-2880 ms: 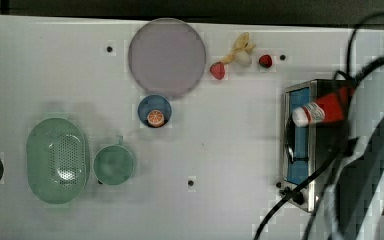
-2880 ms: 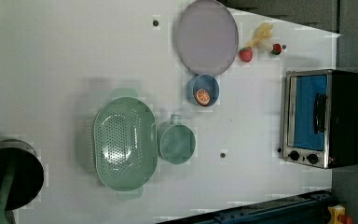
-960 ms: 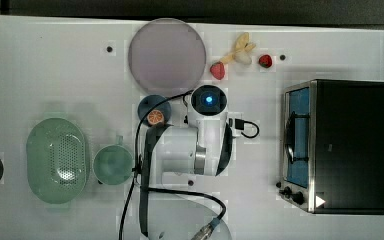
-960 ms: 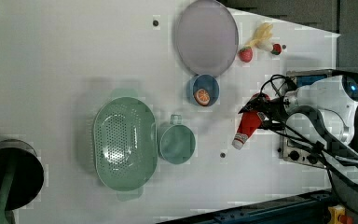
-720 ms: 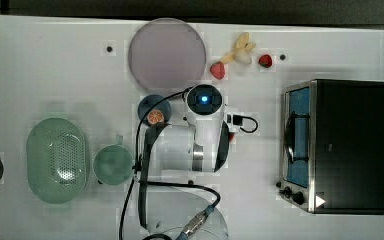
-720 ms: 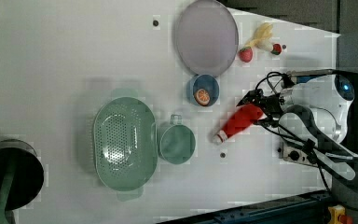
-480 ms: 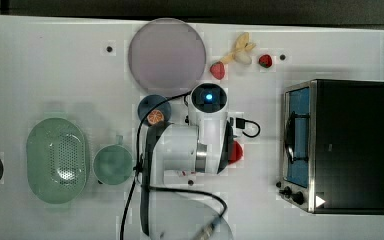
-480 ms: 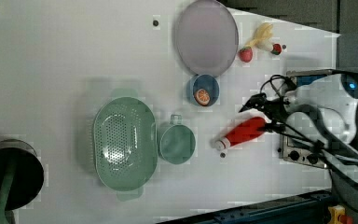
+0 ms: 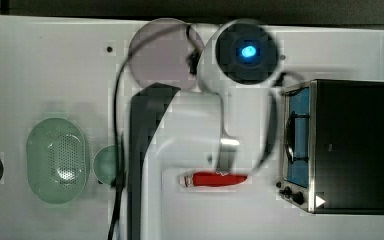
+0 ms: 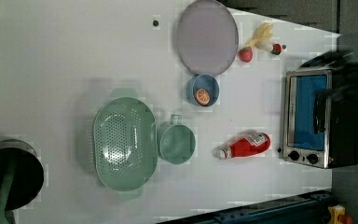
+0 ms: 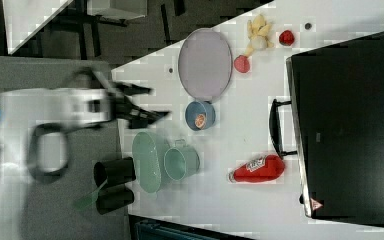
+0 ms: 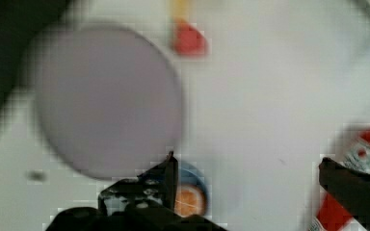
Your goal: Pick Ketchup from oven and place it on table.
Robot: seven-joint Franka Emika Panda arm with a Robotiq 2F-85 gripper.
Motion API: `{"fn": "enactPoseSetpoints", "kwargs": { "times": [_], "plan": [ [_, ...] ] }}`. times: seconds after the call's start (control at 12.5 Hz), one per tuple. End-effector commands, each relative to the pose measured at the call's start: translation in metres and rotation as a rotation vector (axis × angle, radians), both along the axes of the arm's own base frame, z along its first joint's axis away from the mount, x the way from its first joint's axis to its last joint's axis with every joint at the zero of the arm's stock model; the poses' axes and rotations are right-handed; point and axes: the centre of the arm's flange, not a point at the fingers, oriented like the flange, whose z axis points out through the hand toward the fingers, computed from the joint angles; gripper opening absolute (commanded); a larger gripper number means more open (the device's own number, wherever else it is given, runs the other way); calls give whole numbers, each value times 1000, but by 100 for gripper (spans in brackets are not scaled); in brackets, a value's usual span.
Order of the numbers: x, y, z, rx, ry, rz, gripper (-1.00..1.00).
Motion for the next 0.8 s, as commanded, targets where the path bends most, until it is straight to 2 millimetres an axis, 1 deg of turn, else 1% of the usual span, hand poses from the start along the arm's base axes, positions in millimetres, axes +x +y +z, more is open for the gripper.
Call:
{"fn": "enactPoseSetpoints", "kwargs": {
  "times": [0.08,0.16,0.32,0.4,0.56,0.8],
  "plan": [
    [-19,-4,123,-58,-85,-5,100],
    [-26,-7,136,-69,-36,-9,100],
    [-42,-9,148,-63,66,-14,100],
    [-46,-9,153,-61,84,-14,100],
    [-44,-6,165,-63,45,-11,100],
    [-44,-6,165,-64,45,-10,100]
  ]
}}
